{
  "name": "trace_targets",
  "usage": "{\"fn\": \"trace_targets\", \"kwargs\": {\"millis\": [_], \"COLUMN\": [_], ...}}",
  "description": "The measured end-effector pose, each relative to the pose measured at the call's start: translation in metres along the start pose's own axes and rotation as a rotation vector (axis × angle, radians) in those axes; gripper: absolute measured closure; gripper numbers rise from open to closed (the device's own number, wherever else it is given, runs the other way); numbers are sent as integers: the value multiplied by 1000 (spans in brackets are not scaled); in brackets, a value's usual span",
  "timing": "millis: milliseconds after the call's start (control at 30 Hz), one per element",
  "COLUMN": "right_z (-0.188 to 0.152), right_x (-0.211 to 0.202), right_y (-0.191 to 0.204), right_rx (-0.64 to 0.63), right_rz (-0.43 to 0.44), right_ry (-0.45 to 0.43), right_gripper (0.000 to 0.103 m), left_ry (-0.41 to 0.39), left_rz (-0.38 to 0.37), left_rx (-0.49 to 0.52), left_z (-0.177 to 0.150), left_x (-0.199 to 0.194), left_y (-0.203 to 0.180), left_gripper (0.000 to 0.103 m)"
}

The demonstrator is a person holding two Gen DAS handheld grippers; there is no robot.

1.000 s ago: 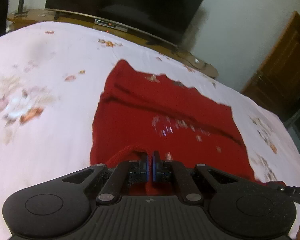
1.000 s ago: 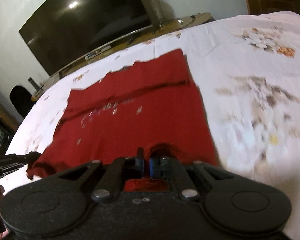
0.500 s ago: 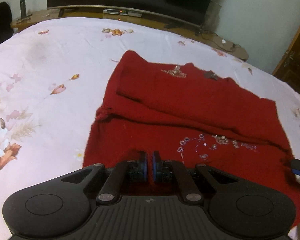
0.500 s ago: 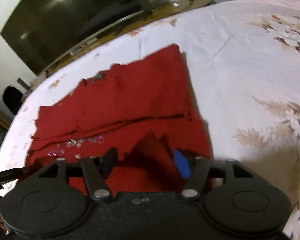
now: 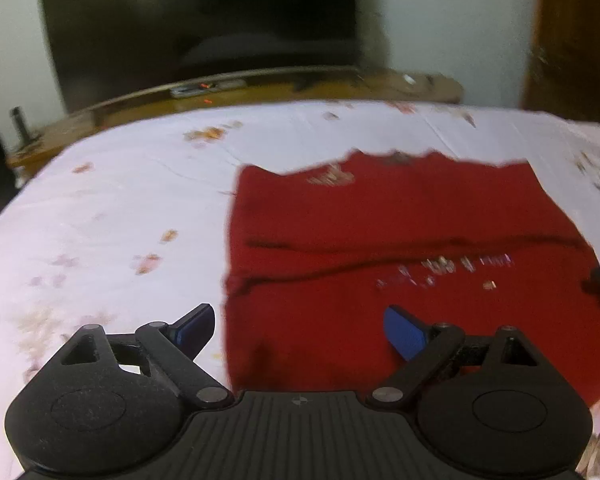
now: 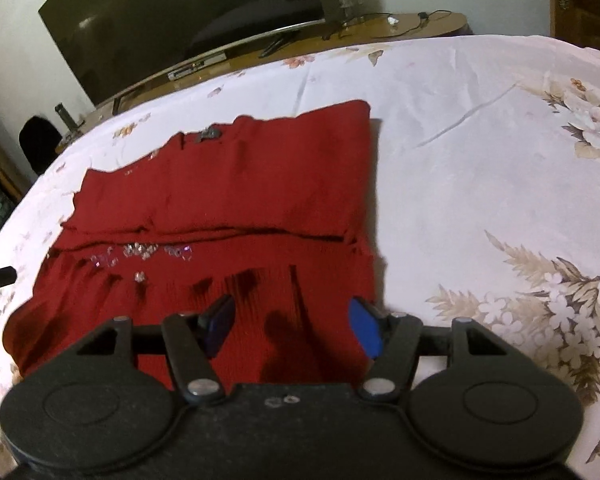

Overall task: Fold small clothes
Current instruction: 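Fold the held hem up toward the collar with both tools, then release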

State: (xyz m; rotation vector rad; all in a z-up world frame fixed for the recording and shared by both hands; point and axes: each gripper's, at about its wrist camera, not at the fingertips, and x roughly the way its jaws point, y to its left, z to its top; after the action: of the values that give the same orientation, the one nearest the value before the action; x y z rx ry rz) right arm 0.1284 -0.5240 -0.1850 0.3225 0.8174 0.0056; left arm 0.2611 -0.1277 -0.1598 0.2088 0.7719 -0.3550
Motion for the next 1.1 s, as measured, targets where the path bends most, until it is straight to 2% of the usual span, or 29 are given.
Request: {"fn": "trace_targets", "kwargs": {"millis": [67, 133, 167, 200, 300, 333, 400, 433, 533, 567, 600, 733, 900, 1000, 1100], "right_z": [-1, -3, -4, -5, -8, -9, -9, -9, -4, -3, -4, -7, 6, 15, 14], "right_x": [3, 7, 8, 9, 13, 14, 17, 20, 23, 24, 25, 17, -10, -16, -3], "right_y": [3, 6, 7, 9, 15, 17, 21, 22, 22, 25, 29, 39, 41, 44, 37], "right_rx": [-14, -21, -27, -35, -51, -59, -75, -79, -68, -83, -97, -140, -112, -134, -120], "right_rz": [-2, -1, -2, -5, -22, -28, -47, -56, -72, -65, -55, -46, -47, -44, -43], "right_ry": [7, 18, 22, 28, 45, 48, 54, 55, 51, 63, 79, 73, -49, -67, -11], "right_gripper": [40, 41, 43, 47, 52, 53, 60, 61, 77, 88, 94, 97, 98, 98, 97], "left_ry": [29, 65, 104, 126, 127, 123, 115, 113, 97, 92, 86, 32, -30, -12, 44], "left_rz": [-39, -63, -83, -97, -120, -133, -141, -144, -155, -164, -174, -185, -197, -188, -193], "left_rx": [22, 41, 38, 22, 6, 7, 15, 17, 26, 30, 30, 13, -75, -51, -16], "left_z": [0, -3, -4, -6, -11, -11, -12, -12, -12, -12, -12, -10, 6, 8, 2], "left_x": [12, 23, 30, 36, 44, 44, 45, 45, 41, 40, 38, 26, 17, 23, 33], "left_y": [-5, -11, -12, -10, -6, -4, -4, -5, -6, -7, -8, -5, 14, 17, 16], "left_gripper": [13, 37, 55, 62, 62, 66, 92, 97, 99, 99, 99, 99, 100, 99, 99]}}
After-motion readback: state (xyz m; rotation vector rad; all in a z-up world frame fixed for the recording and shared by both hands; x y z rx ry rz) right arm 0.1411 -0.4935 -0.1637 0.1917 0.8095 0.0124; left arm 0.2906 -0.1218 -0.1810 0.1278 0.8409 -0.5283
